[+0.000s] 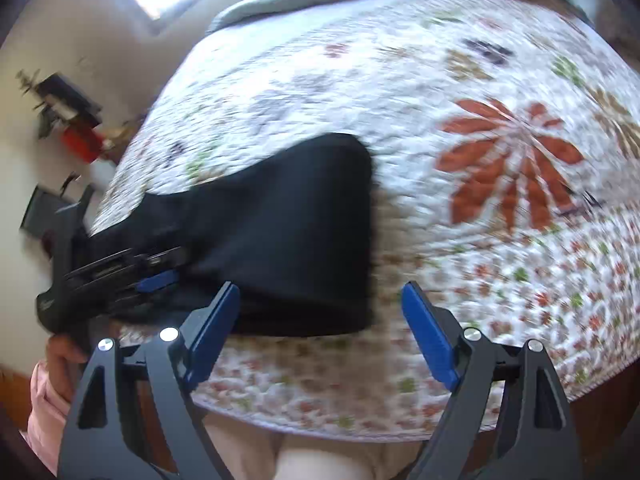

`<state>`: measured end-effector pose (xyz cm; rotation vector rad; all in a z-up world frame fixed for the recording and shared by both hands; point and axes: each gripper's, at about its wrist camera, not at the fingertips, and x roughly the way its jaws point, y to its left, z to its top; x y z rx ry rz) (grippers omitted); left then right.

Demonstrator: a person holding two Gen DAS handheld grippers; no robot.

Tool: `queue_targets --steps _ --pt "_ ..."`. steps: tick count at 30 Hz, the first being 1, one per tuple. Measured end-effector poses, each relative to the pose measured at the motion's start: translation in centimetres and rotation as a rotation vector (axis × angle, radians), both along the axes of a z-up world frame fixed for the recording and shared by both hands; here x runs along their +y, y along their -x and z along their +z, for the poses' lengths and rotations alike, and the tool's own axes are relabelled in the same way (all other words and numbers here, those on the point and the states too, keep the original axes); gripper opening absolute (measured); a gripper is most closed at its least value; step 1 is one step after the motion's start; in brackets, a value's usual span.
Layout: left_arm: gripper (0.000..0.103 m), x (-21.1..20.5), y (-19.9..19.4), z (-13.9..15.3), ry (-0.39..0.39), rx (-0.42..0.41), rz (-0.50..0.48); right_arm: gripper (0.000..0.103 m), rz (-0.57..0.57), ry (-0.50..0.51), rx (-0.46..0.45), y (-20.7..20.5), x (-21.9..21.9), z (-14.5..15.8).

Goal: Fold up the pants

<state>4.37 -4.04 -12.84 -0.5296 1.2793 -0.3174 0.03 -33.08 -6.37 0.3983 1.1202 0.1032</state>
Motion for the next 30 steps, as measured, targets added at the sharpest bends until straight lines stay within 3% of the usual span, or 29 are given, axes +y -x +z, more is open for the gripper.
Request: queue_targets --steps 3,4,5,8,11,16,20,22,26,28,30 --pt "0.049 0.1 -0.1 0.0 0.003 -0.001 0.022 0.090 -0.065 0.059 0.045 0.0 -1.6 -1.7" --pt "0.037 0.2 -0.1 0.1 -0.007 -0.008 0.025 0.090 -0.079 0.069 0.058 0.0 -1.8 -2.3" --pt "0.018 0.1 -0.2 0.2 -0.020 -0.018 0.023 0.092 -0.097 0.068 0.076 0.0 -2.4 -3.2" --pt "0.011 0.2 -0.1 0.4 -0.027 -0.042 0.023 0.099 -0.154 0.039 0.123 -0.1 -3.5 -5.0" --pt "0.010 0.9 0.4 1.2 -0.015 -0.080 0.052 0.100 -0.221 -0.017 0.152 0.2 -4.5 -6.3" --pt "0.010 2.1 1.3 1.7 -0.003 -0.098 0.075 0.100 -0.211 -0.021 0.144 0.4 -5.0 -6.3" --pt "0.010 4.5 3.2 2.6 -0.018 -0.139 0.118 0.100 -0.234 0.082 0.178 1.0 -5.8 -6.1" --pt "0.010 5.9 4.2 2.7 -0.045 -0.156 0.145 0.100 -0.227 0.079 0.187 1.0 -5.8 -6.3" --pt "0.011 7.4 4.7 0.4 -0.127 -0.135 0.170 0.101 -0.196 0.138 0.233 0.6 -5.1 -7.4" --pt "0.013 7.6 4.5 -0.7 -0.111 -0.131 0.172 0.101 -0.185 0.186 0.263 0.3 -4.4 -7.7" --pt "0.013 7.2 4.3 -0.5 -0.142 -0.143 0.156 0.101 -0.175 0.236 0.273 0.3 -3.7 -7.9"
